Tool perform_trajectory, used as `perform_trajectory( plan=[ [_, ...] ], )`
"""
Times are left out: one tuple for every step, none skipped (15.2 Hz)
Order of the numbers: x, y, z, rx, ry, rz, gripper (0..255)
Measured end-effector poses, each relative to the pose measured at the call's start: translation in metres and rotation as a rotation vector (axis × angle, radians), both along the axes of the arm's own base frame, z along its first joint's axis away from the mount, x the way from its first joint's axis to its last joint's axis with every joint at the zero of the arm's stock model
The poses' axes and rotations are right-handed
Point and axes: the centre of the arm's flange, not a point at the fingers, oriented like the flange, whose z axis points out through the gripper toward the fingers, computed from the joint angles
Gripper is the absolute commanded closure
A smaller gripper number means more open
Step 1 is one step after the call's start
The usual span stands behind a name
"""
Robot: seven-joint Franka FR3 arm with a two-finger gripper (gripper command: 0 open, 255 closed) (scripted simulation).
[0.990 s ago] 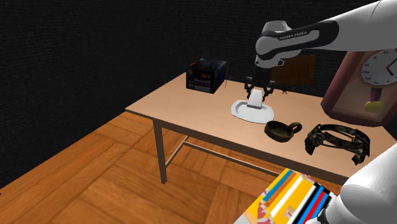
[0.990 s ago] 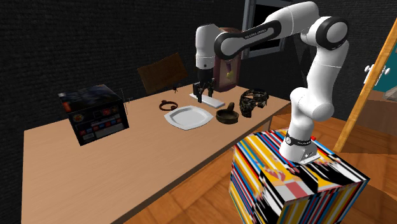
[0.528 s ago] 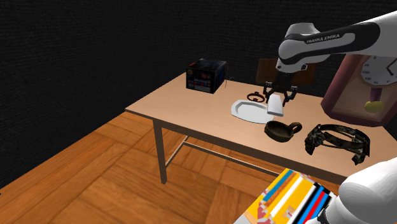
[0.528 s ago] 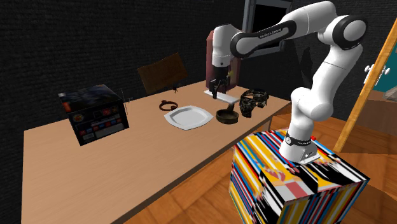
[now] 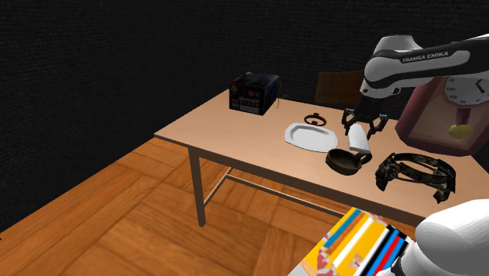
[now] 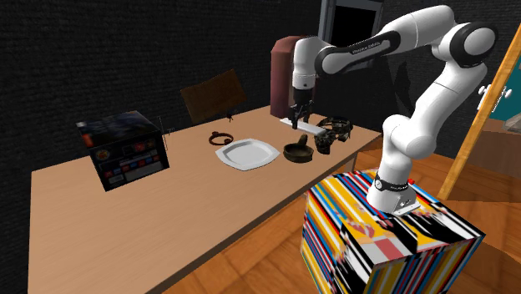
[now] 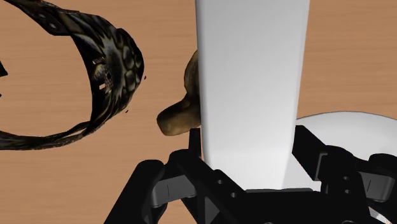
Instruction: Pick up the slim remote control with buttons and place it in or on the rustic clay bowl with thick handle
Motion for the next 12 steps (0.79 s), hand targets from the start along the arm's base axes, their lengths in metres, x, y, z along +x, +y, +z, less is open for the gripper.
perform_trajectory(
  plan=[
    [0.0,0.0,-0.005,0.0,0.0,0.0,255],
    [0.0,0.001,-0.011,0.0,0.0,0.0,255],
    [0.0,0.001,-0.017,0.0,0.0,0.0,255],
    [0.0,0.001,-0.022,0.0,0.0,0.0,255],
    [-0.001,0.0,-0.028,0.0,0.0,0.0,255],
    [-0.001,0.001,-0.032,0.0,0.0,0.0,255],
    [-0.001,0.0,-0.037,0.0,0.0,0.0,255],
    [-0.001,-0.001,-0.042,0.0,0.0,0.0,255],
    [-0.001,0.001,-0.048,0.0,0.0,0.0,255],
    [-0.001,0.001,-0.052,0.0,0.0,0.0,255],
    [-0.001,0.001,-0.055,0.0,0.0,0.0,255],
    [-0.001,0.001,-0.056,0.0,0.0,0.0,255]
  ],
)
